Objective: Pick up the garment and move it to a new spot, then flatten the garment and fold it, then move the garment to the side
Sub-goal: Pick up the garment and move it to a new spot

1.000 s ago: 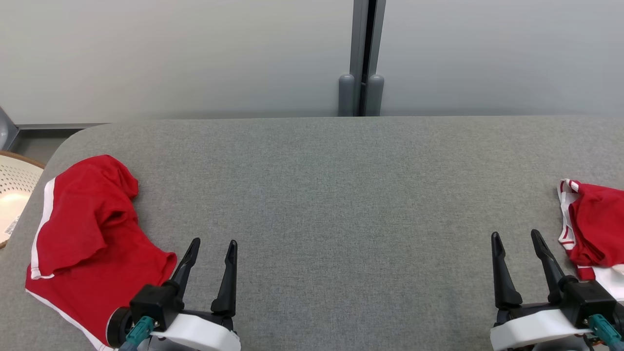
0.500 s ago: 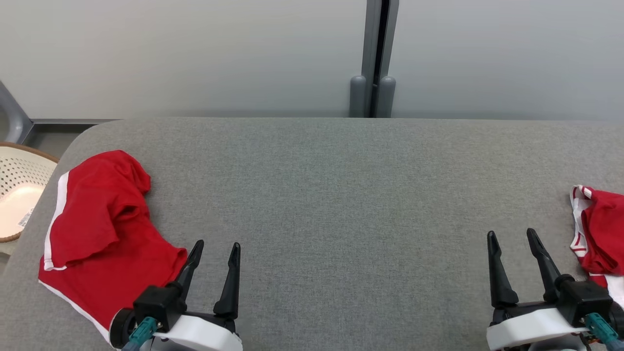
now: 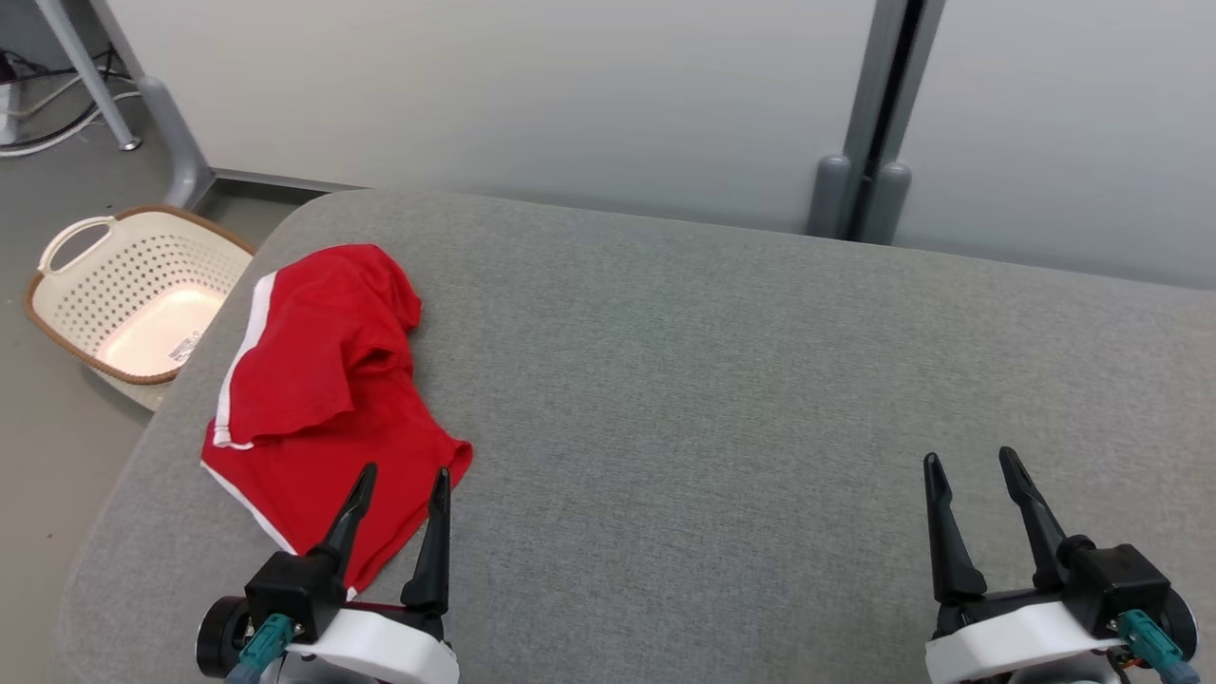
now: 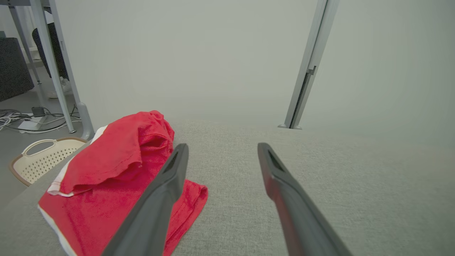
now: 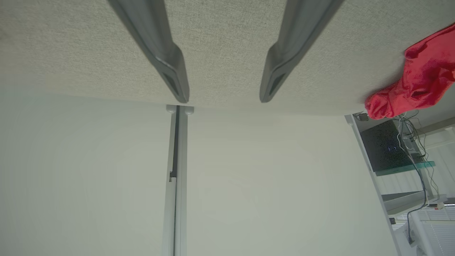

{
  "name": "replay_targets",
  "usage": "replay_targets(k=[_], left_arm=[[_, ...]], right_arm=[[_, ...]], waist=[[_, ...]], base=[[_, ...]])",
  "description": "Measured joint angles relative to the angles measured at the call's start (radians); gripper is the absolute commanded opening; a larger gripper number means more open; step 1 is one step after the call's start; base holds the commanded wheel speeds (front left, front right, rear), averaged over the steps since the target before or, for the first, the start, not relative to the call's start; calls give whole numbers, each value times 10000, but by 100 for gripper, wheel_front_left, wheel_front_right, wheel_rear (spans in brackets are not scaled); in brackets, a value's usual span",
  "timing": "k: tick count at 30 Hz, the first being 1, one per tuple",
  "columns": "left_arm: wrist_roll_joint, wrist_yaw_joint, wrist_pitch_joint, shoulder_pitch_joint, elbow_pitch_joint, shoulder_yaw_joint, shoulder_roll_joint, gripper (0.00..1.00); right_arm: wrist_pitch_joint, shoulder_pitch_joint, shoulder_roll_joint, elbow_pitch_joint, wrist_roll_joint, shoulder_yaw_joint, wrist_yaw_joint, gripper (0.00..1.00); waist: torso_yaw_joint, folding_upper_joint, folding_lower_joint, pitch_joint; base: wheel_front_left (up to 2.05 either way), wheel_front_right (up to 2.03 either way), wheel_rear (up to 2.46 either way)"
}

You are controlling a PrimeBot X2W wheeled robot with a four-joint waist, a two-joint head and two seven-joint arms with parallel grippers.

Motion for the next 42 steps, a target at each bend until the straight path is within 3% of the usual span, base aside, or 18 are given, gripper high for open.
replay_targets(k=[12, 19, 35, 42], left_arm=[[184, -88, 0, 39, 15, 270, -2, 100], [270, -174, 0, 171, 13, 454, 4, 100], [614, -410, 0, -291, -6, 1189, 15, 100], [619, -763, 2, -1715, 1661, 1091, 476, 100]], right_arm=[[-2, -41, 4, 184, 167, 556, 0, 100], [0, -52, 6, 290, 267, 754, 0, 100], [0, -237, 8, 359, 178, 755, 0, 100], [-2, -608, 2, 176, -297, -299, -4, 100]], waist=[[1669, 0, 0, -41], [2235, 0, 0, -136], [1911, 0, 0, 130], [1661, 0, 0, 837]], base=[[0, 0, 0], [0, 0, 0], [0, 0, 0], [0, 0, 0]])
